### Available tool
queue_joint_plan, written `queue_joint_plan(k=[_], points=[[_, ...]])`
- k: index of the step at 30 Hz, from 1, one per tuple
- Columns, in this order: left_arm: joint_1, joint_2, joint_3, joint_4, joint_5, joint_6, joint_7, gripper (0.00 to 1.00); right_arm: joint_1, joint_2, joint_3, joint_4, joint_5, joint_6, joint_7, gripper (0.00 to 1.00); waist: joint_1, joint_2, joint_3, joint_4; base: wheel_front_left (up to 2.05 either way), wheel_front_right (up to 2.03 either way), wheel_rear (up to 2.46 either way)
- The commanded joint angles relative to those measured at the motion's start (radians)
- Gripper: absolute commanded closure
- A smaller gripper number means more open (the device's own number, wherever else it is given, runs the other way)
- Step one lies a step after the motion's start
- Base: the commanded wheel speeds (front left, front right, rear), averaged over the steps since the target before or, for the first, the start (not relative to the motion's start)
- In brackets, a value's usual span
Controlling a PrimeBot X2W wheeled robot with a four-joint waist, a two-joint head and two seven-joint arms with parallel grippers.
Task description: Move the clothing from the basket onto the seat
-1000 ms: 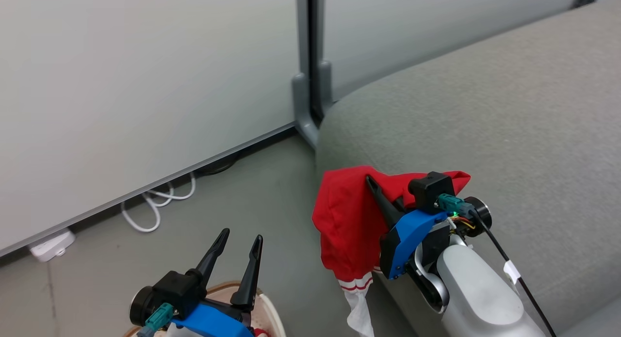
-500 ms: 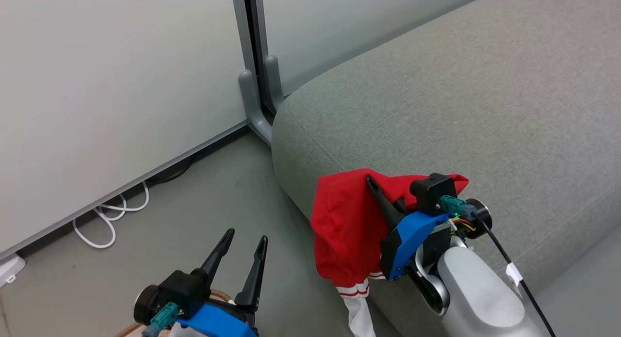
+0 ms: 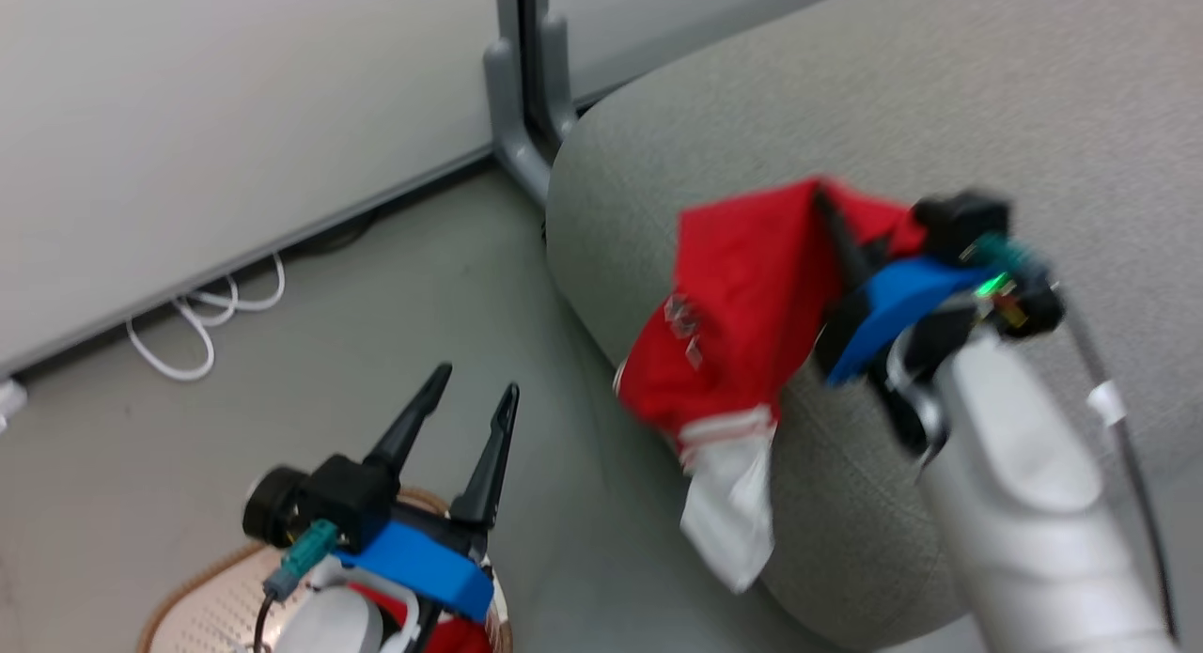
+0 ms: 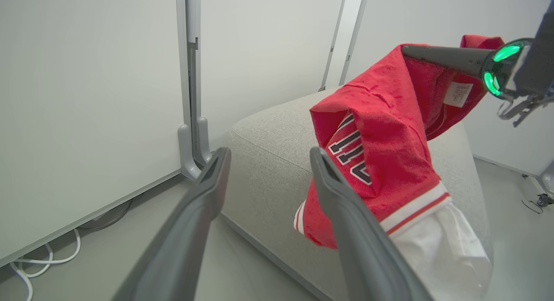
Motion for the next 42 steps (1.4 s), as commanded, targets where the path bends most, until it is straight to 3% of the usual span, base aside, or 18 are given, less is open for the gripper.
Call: queue_joint_plan(k=[1,7,15,22,32,33,34,42], points=[[-0.025,0.014,-0.003,-0.008,0.011,-0.003,-0.003,0.0,-0.055,0.001,-0.04,-0.001,-0.015,-0.001,0.002,1.0,-0.0001,0.0,0.106,0.058,0.0,0.0,0.0],[-0.15,0.048,-0.053,-0.05,0.02,-0.003,-0.003,0.0,-0.28,-0.083,-0.38,-0.002,-0.15,-0.001,0.027,1.0,-0.0001,0.0,0.298,0.143,0.0,0.0,0.0],[-0.312,0.093,-0.121,-0.111,0.034,-0.003,-0.003,0.0,-0.437,-0.284,-0.648,-0.037,-0.315,-0.001,0.049,1.0,-0.0001,0.0,0.495,0.25,0.0,0.0,0.0],[-0.337,0.117,-0.122,-0.136,0.039,-0.003,-0.003,0.0,-0.379,-0.276,-0.767,0.044,-0.334,-0.001,-0.003,1.0,-0.0001,0.0,0.557,0.279,0.0,0.0,0.0],[-0.291,0.119,-0.109,-0.123,0.028,0.005,-0.003,0.0,-0.326,-0.232,-0.835,0.116,-0.411,-0.001,-0.059,1.0,-0.0001,0.0,0.514,0.279,0.0,0.0,0.0],[-0.286,0.114,-0.107,-0.121,0.025,0.005,-0.003,0.0,-0.322,-0.231,-0.842,0.116,-0.42,-0.001,-0.064,0.44,-0.0001,0.0,0.501,0.28,0.0,0.0,0.0],[-0.279,0.11,-0.106,-0.117,0.023,0.005,-0.003,0.0,-0.316,-0.226,-0.859,0.12,-0.422,-0.001,-0.061,0.0,-0.0001,0.0,0.485,0.282,0.0,0.0,0.0],[-0.191,0.053,-0.096,-0.078,0.004,0.002,-0.003,0.0,-0.218,-0.201,-0.845,0.145,-0.47,-0.001,-0.05,0.0,-0.0001,0.0,0.295,0.304,0.0,0.0,0.0]])
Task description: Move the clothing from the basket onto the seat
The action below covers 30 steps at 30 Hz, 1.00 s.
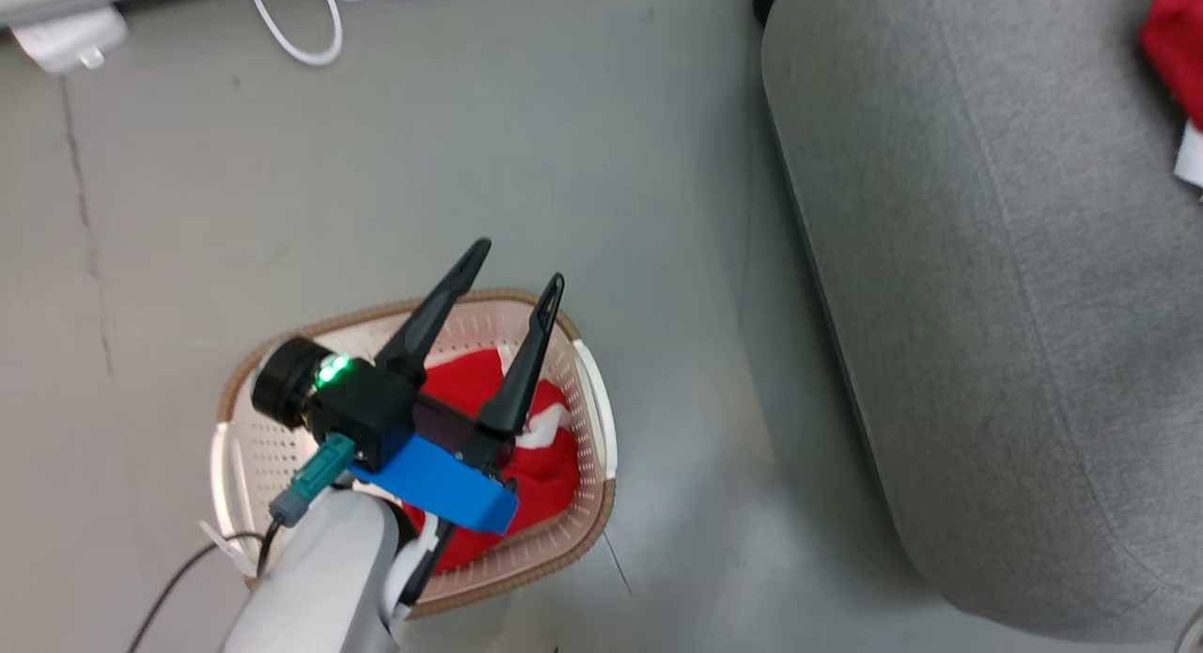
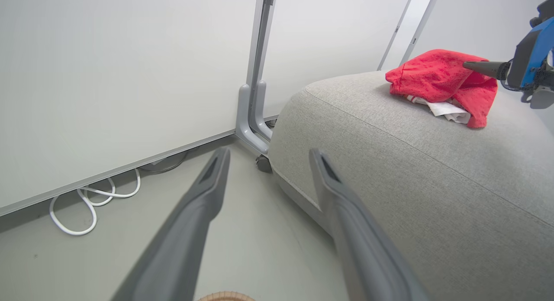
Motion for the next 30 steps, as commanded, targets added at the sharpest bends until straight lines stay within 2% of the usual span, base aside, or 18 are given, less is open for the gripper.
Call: queue_joint_plan(k=[1,5,10,11,13,18,19,25,30], points=[[0.03,-0.006,0.01,0.011,-0.008,0.0,-0.003,0.0,0.035,0.004,0.026,0.007,0.002,-0.001,-0.004,0.0,0.0001,-0.0001,-0.104,0.018,0.0,0.0,0.0],[0.089,-0.039,0.031,0.035,-0.027,-0.002,-0.003,0.0,0.119,-0.003,0.11,0.004,0.03,-0.001,-0.026,0.0,0.0001,-0.0001,-0.214,0.044,0.0,0.0,0.0],[0.169,-0.063,0.082,0.053,-0.033,-0.002,-0.003,0.0,0.243,0.008,0.236,-0.045,0.124,-0.001,-0.048,0.0,0.0001,-0.0001,-0.34,0.086,0.0,0.0,0.0],[0.186,-0.068,0.094,0.056,-0.034,-0.002,-0.003,0.0,0.264,-0.025,0.267,-0.05,0.172,-0.001,-0.049,0.0,0.0001,-0.0001,-0.36,0.097,0.0,0.0,0.0],[0.216,-0.077,0.116,0.062,-0.032,-0.001,-0.003,0.0,0.326,0.016,0.332,-0.098,0.211,-0.001,-0.051,0.0,0.0001,-0.0001,-0.401,0.118,0.0,0.0,0.0],[0.285,-0.086,0.18,0.077,-0.023,0.003,-0.003,0.0,0.498,0.065,0.445,-0.297,0.286,-0.001,-0.013,0.0,0.0001,-0.0001,-0.47,0.162,0.0,0.0,0.0],[0.285,-0.086,0.18,0.077,-0.023,0.003,-0.003,0.0,0.498,0.065,0.445,-0.297,0.286,-0.001,-0.013,0.0,0.0001,-0.0001,-0.47,0.162,0.0,0.0,0.0],[0.358,-0.09,0.263,0.083,-0.015,0.011,-0.003,0.0,0.703,0.126,0.526,-0.543,0.319,-0.001,0.051,0.0,0.0001,-0.0001,-0.518,0.207,0.0,0.0,0.0],[0.389,-0.092,0.325,0.076,-0.003,0.016,-0.003,0.0,0.825,0.169,0.575,-0.688,0.316,-0.001,0.077,0.0,0.0001,-0.0001,-0.528,0.234,0.0,0.0,0.0]])
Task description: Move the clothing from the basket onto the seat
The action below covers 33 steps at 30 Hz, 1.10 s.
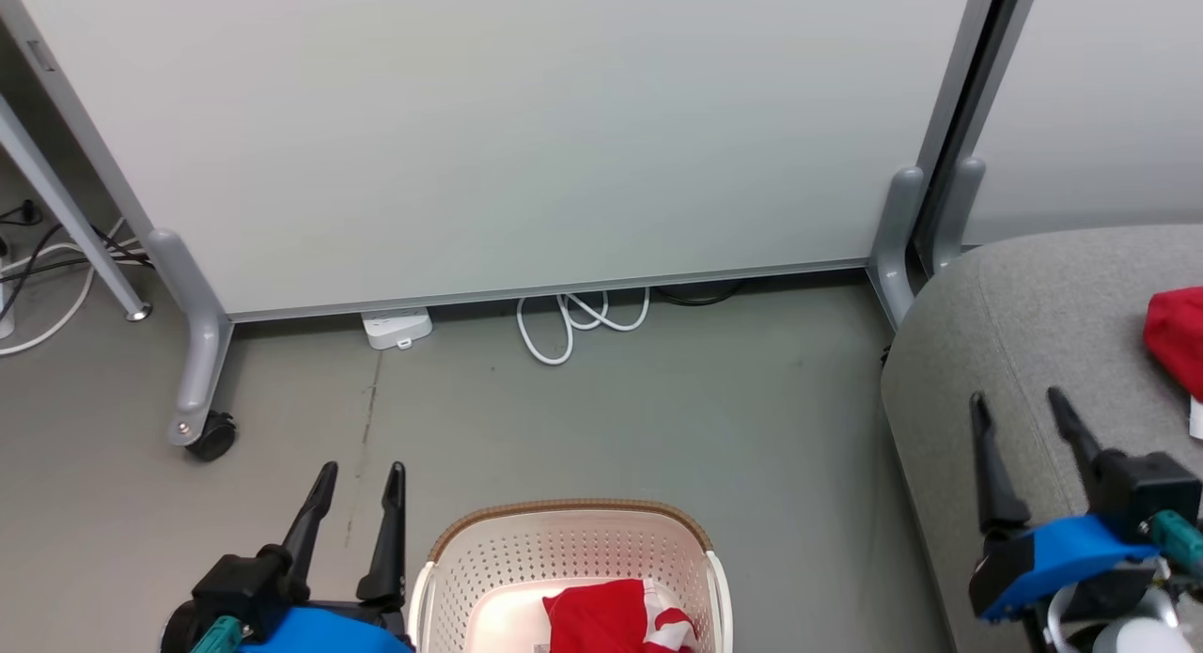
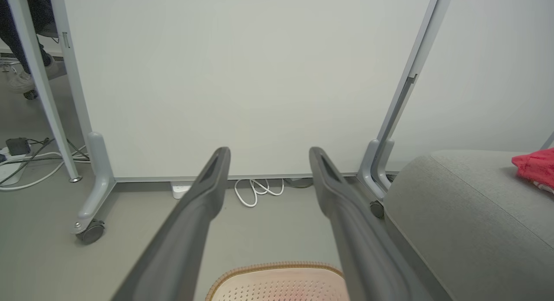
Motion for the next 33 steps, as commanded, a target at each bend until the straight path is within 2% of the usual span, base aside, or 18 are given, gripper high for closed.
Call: queue_joint_plan(k=[1,11,24,33], points=[[0.014,0.003,0.011,-0.002,0.008,0.004,-0.003,0.0,0.023,0.007,0.008,-0.014,0.008,-0.001,0.007,0.0,0.0002,-0.0001,-0.008,0.01,0.0,0.0,0.0],[0.037,-0.001,0.073,0.001,0.027,-0.004,-0.003,0.0,0.133,0.037,0.049,-0.141,0.006,-0.001,0.037,0.0,0.0002,-0.0001,-0.011,0.014,0.0,0.0,0.0],[0.043,-0.006,0.075,0.018,0.034,-0.011,-0.003,0.0,0.13,0.039,0.059,-0.154,0.031,-0.001,0.045,0.0,0.0002,-0.0001,0.002,-0.008,0.0,0.0,0.0],[-0.028,-0.006,0.043,0.047,0.048,-0.015,-0.003,0.0,0.049,0.038,0.081,-0.202,0.037,-0.001,0.025,0.0,0.0002,-0.0001,0.159,-0.082,0.0,0.0,0.0]])
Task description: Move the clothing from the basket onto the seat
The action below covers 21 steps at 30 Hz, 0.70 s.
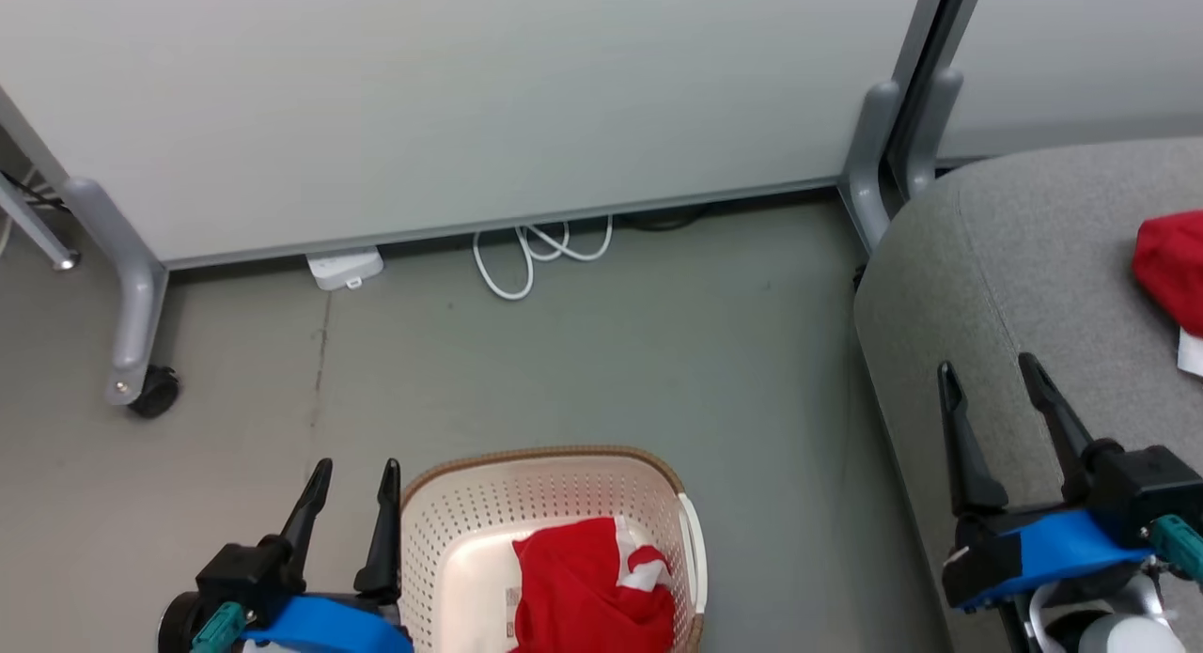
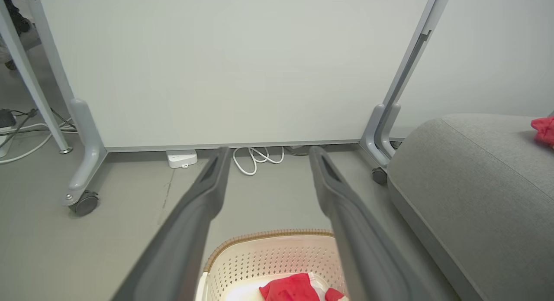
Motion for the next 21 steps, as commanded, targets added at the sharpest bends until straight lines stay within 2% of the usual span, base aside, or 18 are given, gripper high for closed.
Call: queue_joint_plan(k=[1,6,14,18,21], points=[[-0.027,0.004,-0.011,0.013,0.007,-0.003,-0.003,0.0,-0.025,0.003,0.006,-0.014,0.006,-0.001,-0.008,0.0,0.0,0.0,0.084,-0.04,0.0,0.0,0.0],[-0.126,0.017,-0.058,0.091,0.014,-0.004,-0.003,0.0,-0.097,0.003,0.023,-0.042,0.008,-0.001,-0.026,0.0,0.0,0.0,0.228,-0.095,0.0,0.0,0.0],[-0.311,0.041,-0.119,0.311,-0.002,-0.005,0.05,0.0,-0.202,0.003,0.07,-0.032,0.04,-0.001,-0.071,0.0,0.0,0.0,0.428,-0.197,0.0,0.0,0.0],[-0.398,0.053,-0.114,0.42,-0.018,-0.005,0.09,0.0,-0.251,0.003,0.112,-0.021,0.057,-0.001,-0.101,0.0,0.0,0.0,0.518,-0.25,0.0,0.0,0.0],[-0.453,0.066,-0.093,0.495,-0.035,0.012,0.133,0.0,-0.284,0.003,0.138,-0.014,0.078,-0.001,-0.124,0.0,0.0,0.0,0.585,-0.294,0.0,0.0,0.0]])
